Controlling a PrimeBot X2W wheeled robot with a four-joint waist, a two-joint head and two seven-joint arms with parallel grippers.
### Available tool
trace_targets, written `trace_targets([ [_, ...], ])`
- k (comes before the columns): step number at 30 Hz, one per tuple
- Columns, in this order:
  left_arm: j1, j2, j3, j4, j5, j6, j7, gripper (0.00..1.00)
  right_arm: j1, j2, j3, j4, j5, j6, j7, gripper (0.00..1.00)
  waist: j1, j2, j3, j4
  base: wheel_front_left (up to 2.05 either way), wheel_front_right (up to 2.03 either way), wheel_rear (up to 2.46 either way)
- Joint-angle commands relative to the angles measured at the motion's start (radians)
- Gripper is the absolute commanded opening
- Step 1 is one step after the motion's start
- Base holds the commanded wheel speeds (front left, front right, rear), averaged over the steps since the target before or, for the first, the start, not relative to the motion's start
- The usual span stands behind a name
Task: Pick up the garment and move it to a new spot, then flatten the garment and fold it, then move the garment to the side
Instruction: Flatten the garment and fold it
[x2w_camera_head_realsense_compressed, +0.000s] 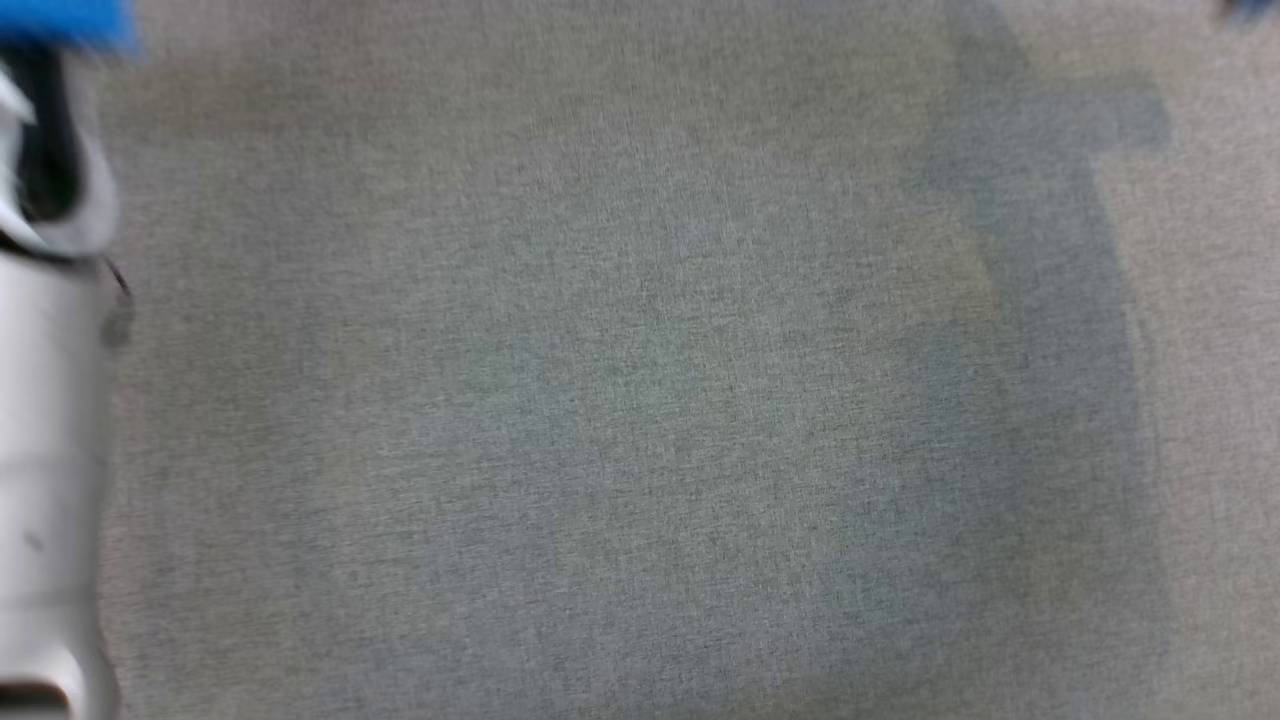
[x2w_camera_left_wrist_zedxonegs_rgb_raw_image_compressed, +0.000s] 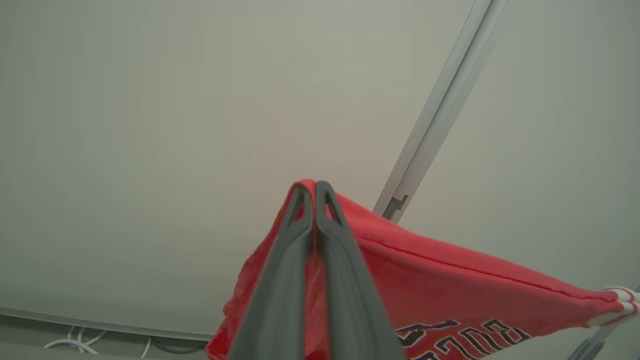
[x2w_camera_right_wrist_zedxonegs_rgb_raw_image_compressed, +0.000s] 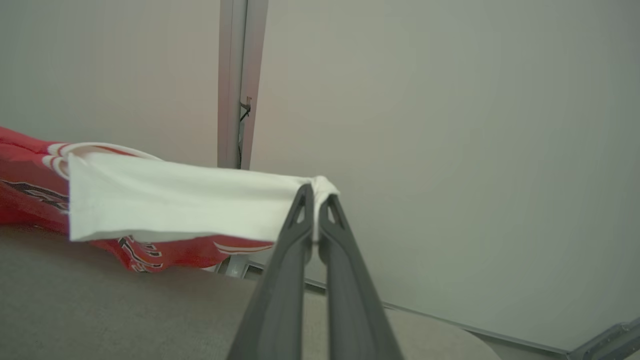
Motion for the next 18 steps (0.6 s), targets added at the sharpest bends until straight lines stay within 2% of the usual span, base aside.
trace_targets([
  [1,0.045,0.004,-0.023,0.010,0.015,-0.006,-0.006,0.00,0.065,0.004,-0.006,-0.020,0.009,-0.001,0.024,0.00,-0.0001,0.0000,-0.013,-0.003,0.00,0.00,0.00],
  [5,0.218,-0.004,-0.109,0.051,0.035,-0.008,-0.015,0.00,0.324,0.032,-0.031,-0.120,0.031,-0.001,0.149,0.00,-0.0001,0.0000,-0.071,-0.001,0.00,0.00,0.00],
  [11,0.479,-0.002,-0.191,0.062,0.036,-0.004,0.036,0.00,0.704,0.076,-0.082,-0.381,0.044,0.000,0.410,0.00,-0.0001,0.0000,-0.184,-0.003,0.00,0.00,0.00],
  [18,0.753,0.023,-0.262,-0.044,0.035,0.064,0.163,0.00,1.059,0.145,-0.165,-0.651,0.068,0.000,0.661,0.00,-0.0001,0.0000,-0.306,0.007,0.00,0.00,0.00],
])
